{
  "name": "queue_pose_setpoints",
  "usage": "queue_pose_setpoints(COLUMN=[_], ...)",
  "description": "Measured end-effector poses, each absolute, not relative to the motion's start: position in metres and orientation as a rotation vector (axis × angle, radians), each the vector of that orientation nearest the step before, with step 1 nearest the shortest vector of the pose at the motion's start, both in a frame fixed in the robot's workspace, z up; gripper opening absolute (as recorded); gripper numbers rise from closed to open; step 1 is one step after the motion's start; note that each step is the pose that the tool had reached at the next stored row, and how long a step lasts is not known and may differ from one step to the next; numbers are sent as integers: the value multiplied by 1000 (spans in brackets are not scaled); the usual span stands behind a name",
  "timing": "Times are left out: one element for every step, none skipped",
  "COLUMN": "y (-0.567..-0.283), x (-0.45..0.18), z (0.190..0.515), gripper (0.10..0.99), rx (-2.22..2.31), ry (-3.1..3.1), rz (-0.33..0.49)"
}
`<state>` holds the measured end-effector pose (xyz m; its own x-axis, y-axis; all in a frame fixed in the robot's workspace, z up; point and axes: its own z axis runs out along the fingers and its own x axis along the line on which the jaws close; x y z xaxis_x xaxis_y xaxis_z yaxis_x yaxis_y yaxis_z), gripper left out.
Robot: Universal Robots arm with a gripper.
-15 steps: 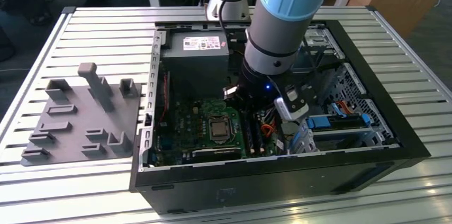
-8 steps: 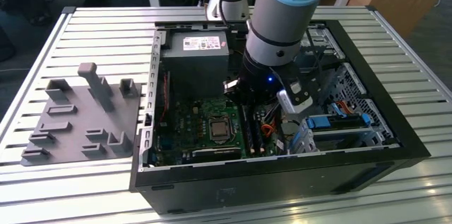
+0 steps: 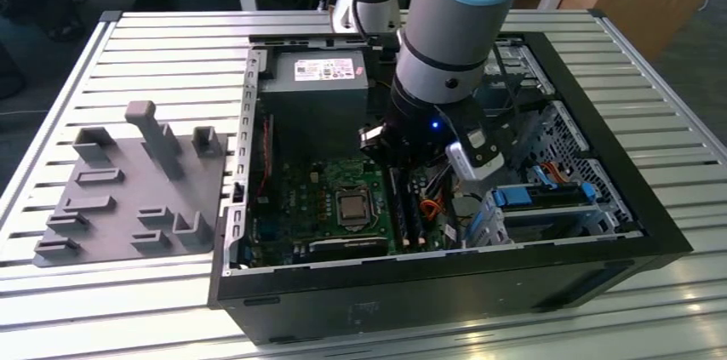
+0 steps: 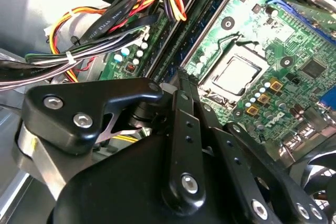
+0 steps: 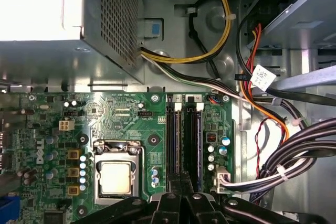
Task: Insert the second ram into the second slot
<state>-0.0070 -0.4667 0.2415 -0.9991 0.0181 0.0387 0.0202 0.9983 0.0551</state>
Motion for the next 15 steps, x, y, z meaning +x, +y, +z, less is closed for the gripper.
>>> queue_pose_setpoints(y=[-467, -467, -467, -467, -467, -467, -467, -467, -467, -467, -467, -467, -467, -467, -467], x=[-7, -7, -7, -7, -7, -7, -7, -7, -7, -7, -7, -7, -7, -7, -7], z=[242, 243, 244, 247, 249, 250, 251, 251, 251, 251, 251, 251, 251, 251, 251], gripper=[106, 106, 106, 106, 106, 106, 106, 106, 106, 106, 106, 106, 106, 106, 106], rx=[-30, -30, -30, -30, -30, -30, -30, -30, -30, -30, -30, -30, -30, -30, -30], ry=[-3102, -3102, -3102, -3102, -3102, -3102, -3102, -3102, -3102, -3102, -3102, -3102, -3102, -3102, -3102], rz=[-86, -86, -87, -86, -86, -87, -87, -87, -87, -87, -87, -87, -87, -87, -87])
